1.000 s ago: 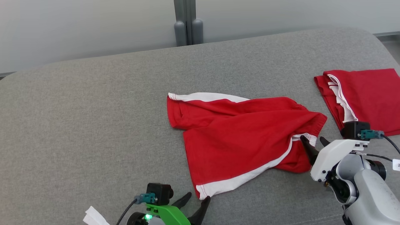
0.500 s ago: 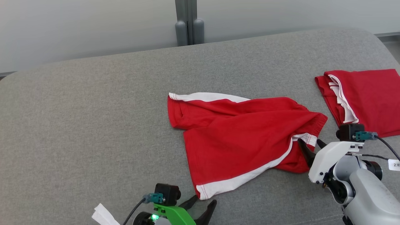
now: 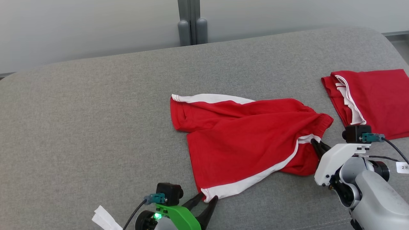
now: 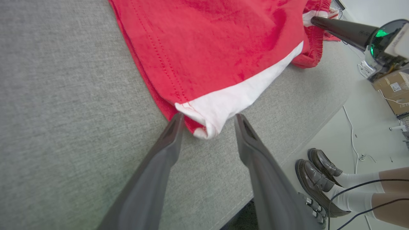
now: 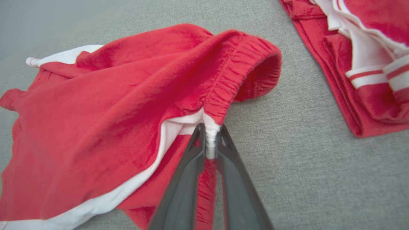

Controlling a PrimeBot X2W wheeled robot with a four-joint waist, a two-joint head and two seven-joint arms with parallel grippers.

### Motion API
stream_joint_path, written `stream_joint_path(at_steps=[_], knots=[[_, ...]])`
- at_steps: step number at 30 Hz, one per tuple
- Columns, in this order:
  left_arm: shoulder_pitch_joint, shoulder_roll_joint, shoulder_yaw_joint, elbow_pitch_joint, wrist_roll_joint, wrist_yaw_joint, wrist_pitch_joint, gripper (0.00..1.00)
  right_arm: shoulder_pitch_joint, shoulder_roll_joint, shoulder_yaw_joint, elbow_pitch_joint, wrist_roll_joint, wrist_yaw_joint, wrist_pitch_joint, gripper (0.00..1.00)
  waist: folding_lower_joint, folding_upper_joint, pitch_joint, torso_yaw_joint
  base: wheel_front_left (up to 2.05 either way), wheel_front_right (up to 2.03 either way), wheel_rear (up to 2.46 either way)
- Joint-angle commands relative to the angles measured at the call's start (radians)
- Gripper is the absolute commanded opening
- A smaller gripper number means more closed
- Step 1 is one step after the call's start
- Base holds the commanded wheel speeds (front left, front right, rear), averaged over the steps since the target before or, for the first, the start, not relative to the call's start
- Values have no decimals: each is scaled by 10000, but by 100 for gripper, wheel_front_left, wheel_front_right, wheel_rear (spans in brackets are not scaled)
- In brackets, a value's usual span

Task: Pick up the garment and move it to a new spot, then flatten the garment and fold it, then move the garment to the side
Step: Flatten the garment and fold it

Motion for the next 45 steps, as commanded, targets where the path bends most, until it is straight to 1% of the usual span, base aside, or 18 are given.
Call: stream_joint_path(at_steps=[1,10,13,16,18,20,24,27,31,33,34,35,37,38,40,42,43,45], knots=[[-177,40,-28,45,45,-13,-136,0,-94,-37,63,61,96,-3,-89,0,0,0,-5,7,0,0,0],[-273,-31,-203,395,-206,-13,-99,0,-264,-161,252,69,231,-3,-316,0,0,0,-7,-69,0,0,0],[-273,-69,155,194,-561,-13,-522,0,-304,-261,245,-145,272,-3,-518,0,0,0,2,-85,0,0,0],[-215,-120,565,-443,-1209,-13,-941,0,-280,-353,158,-517,393,-3,-730,0,0,0,6,-49,0,0,0],[-172,-56,840,-1157,-1797,-13,-1193,0,-225,-452,92,-949,507,-3,-838,0,0,0,9,-17,0,0,0],[-216,155,1043,-1945,-2224,-13,-1398,0,-129,-592,38,-1517,668,-3,-856,0,0,0,12,19,0,0,0],[-370,465,1563,-3638,-3097,-13,-1764,0,54,-1091,105,-3129,952,-3,-679,0,0,0,25,47,0,0,0],[-576,681,1945,-4807,-3853,-14,-1818,0,74,-1423,-157,-4456,1232,-3,-624,0,0,0,64,10,0,0,0],[-1212,984,2370,-5593,-4724,-14,-1388,0,-327,-1599,-510,-5841,1634,-1,-284,0,0,0,209,-77,0,0,0],[-1711,992,2619,-5733,-5208,-10,-1130,0,-669,-1752,-580,-6273,1738,-3,25,0,0,0,358,-131,0,0,0],[-2040,1149,2712,-5677,-5104,44,-993,0,-860,-1807,-556,-6366,1739,-3,153,0,0,0,432,-155,0,0,0],[-2480,1332,2805,-5563,-4955,107,-831,0,-1147,-1790,-496,-6391,1820,-3,326,0,0,0,558,-198,0,0,0],[-3232,1442,3009,-5235,-4872,283,-637,0,-1832,-1673,-276,-6267,1987,-3,594,0,0,0,883,-324,0,0,0],[-3604,1487,3109,-5013,-4879,312,-559,0,-2151,-1625,-171,-6106,2055,-3,670,0,0,0,1035,-380,0,0,0],[-4568,1764,3329,-4426,-4568,420,-451,0,-3046,-1563,222,-5646,1910,-3,778,0,0,0,1481,-552,0,0,0],[-5535,1855,3455,-3790,-4358,452,-374,0,-4058,-1358,707,-5017,1775,-3,705,0,0,0,2003,-741,0,0,0],[-6091,2064,3537,-3382,-4063,474,-388,0,-4632,-1241,967,-4627,1655,-1,619,0,0,0,2312,-865,0,0,0],[-7080,2232,3652,-2681,-3764,413,-511,0,-5729,-967,1339,-3802,1436,-3,226,0,0,0,2821,-1055,0,0,0]])
